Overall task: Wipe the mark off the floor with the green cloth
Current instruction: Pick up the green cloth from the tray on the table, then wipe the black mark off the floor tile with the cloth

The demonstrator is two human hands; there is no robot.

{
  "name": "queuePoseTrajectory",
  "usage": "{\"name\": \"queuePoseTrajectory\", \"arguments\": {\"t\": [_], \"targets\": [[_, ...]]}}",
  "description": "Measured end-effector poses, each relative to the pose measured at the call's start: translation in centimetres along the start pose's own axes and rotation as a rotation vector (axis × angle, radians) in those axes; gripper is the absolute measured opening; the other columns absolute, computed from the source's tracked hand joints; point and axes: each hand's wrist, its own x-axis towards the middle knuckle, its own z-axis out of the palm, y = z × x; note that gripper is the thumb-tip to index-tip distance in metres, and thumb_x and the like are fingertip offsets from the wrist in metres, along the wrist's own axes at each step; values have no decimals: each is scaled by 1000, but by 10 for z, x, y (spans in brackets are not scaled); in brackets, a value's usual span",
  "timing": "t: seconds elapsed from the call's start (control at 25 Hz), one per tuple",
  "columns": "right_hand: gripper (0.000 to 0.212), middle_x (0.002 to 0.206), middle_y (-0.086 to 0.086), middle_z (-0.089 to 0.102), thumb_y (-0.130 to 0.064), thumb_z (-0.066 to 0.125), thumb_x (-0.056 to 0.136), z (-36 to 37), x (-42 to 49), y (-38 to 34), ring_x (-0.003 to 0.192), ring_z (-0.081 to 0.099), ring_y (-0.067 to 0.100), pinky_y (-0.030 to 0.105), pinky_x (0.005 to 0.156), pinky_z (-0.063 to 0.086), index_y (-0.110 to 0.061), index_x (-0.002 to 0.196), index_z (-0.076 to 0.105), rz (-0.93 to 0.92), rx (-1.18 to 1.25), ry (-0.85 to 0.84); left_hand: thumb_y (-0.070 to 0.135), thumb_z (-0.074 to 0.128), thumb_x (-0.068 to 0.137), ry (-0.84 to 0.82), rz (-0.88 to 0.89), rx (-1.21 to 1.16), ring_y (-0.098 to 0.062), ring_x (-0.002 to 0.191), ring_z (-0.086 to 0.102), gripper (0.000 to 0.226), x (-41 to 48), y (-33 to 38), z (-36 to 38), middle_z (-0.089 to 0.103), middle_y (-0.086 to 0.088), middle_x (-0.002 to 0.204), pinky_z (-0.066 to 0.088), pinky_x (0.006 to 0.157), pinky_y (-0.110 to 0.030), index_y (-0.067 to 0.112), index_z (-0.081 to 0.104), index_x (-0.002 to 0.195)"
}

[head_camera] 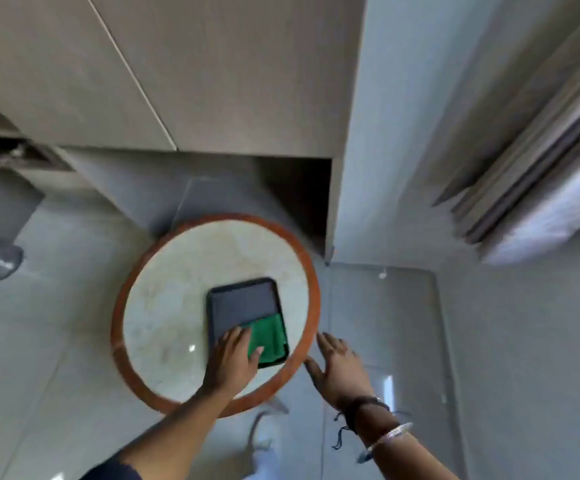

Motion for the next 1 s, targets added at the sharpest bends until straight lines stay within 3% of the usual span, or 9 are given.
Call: {"name": "queuePoseTrajectory", "arguments": {"t": [0.08,0.16,0.36,0.52,0.68,0.76,0.84,0.92,1.0], "targets": [[62,145,11,47,-46,48,94,69,35,-14,131,42,29,39,105,39,-11,144,37,66,131,-111,33,61,91,58,-252,-121,-36,118,59,52,28,-44,34,62,-21,129,51,96,-43,3,56,133],[60,137,13,51,-42,53,93,102,67,-32,125,46,32,40,99,43,-8,141,40,118,176,-125,30,67,89,76,-394,-246,-38,114,61,49,54,-62,52,64,-24,124,51,93,-44,-1,58,126],[46,119,16,54,-35,59,88,152,119,-31,108,49,33,42,87,47,-5,122,53,140,21,50,33,80,75,13,-591,-548,-24,72,64,34,97,-79,97,69,-7,83,43,54,-24,6,67,92],[39,109,15,54,-37,58,89,151,126,-23,101,51,34,42,85,48,-4,109,58,118,147,83,28,83,72,-30,-645,-704,-13,53,50,34,99,-73,90,54,1,59,38,47,-23,14,54,62],[51,116,12,55,-39,72,82,131,116,-3,106,57,29,42,93,50,-6,119,62,305,736,191,16,79,76,-85,-486,-856,-23,76,70,25,82,-38,64,75,-8,86,56,65,-30,7,71,98],[54,127,7,55,-44,74,75,117,106,20,114,57,24,37,99,48,-17,120,62,407,1128,119,10,75,79,-135,-436,-976,-28,87,71,28,70,-16,64,76,-11,94,58,75,-38,6,69,105],[51,133,12,60,-40,70,78,104,93,62,121,57,28,38,101,47,-19,123,61,326,1545,-44,13,73,79,-311,-433,-1115,-35,99,70,35,56,9,79,75,-17,108,56,88,-52,8,66,113],[53,134,21,58,-30,65,85,97,75,107,122,56,36,48,103,46,-7,131,55,216,1733,-217,17,70,79,-508,-442,-1200,-37,109,67,42,44,30,109,71,-19,120,49,94,-63,11,64,120],[47,128,25,61,-16,68,84,106,57,156,115,60,39,52,101,48,2,126,57,262,1720,-269,16,68,80,-590,-401,-1160,-33,108,69,40,35,45,157,72,-17,119,53,91,-55,9,65,119]]}}
